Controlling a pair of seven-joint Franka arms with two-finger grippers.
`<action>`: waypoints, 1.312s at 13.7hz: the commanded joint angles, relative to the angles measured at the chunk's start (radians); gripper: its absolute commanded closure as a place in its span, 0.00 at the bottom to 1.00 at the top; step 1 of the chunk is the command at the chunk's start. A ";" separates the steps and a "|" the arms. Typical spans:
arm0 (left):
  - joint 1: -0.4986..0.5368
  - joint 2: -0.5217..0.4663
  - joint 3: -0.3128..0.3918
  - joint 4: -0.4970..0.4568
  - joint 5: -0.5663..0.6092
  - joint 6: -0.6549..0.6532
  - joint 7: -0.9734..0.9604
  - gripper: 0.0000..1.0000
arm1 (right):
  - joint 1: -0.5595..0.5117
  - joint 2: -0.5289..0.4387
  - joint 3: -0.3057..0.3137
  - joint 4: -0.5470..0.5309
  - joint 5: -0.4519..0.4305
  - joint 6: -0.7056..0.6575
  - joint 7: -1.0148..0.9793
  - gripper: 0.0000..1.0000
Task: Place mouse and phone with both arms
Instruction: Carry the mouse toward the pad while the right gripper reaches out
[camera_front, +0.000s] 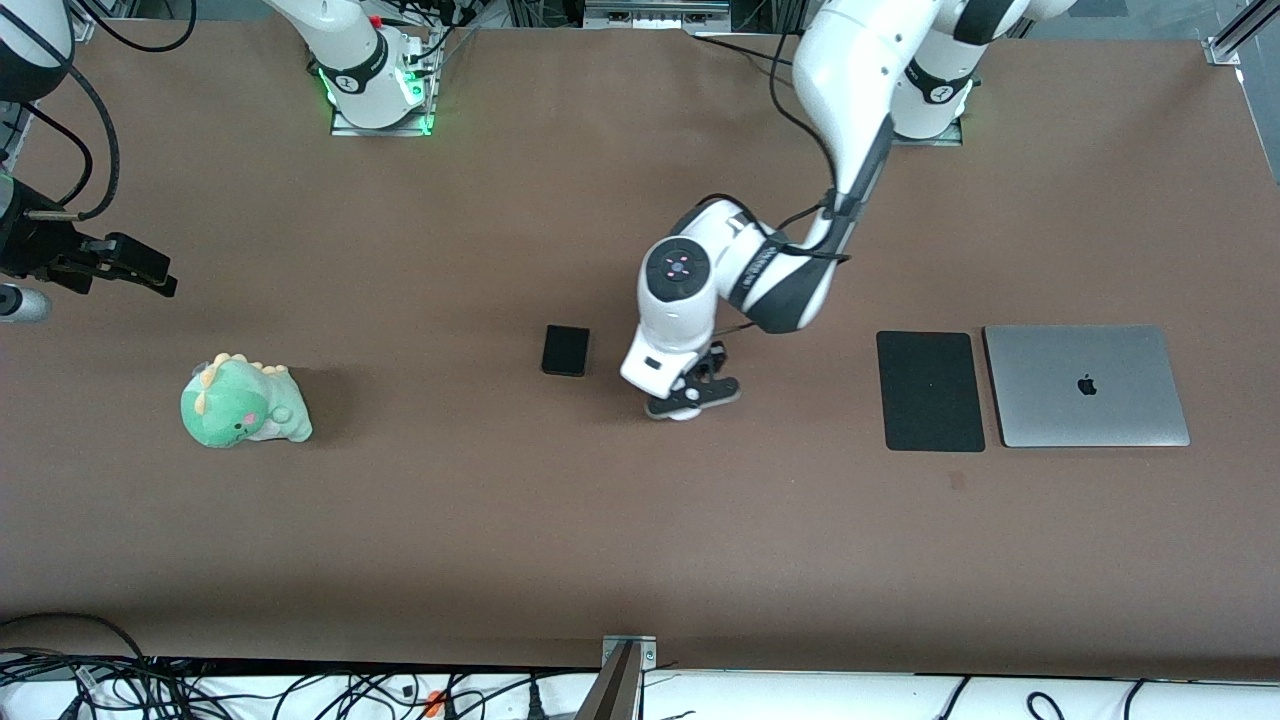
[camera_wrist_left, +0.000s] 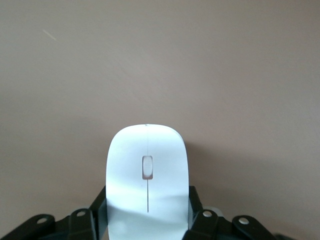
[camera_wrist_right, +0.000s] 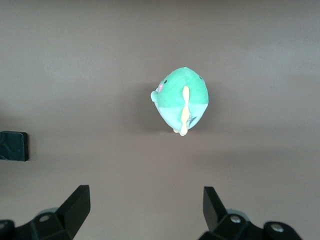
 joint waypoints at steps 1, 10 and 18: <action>0.171 -0.128 -0.034 -0.071 -0.004 -0.081 0.196 0.44 | 0.017 0.026 0.007 0.019 -0.011 -0.046 -0.007 0.00; 0.528 -0.318 -0.042 -0.447 -0.001 0.092 0.713 0.42 | 0.163 0.152 0.008 0.022 -0.018 0.006 0.046 0.00; 0.548 -0.382 -0.039 -0.881 0.016 0.533 0.781 0.40 | 0.399 0.342 0.008 0.019 0.032 0.259 0.508 0.00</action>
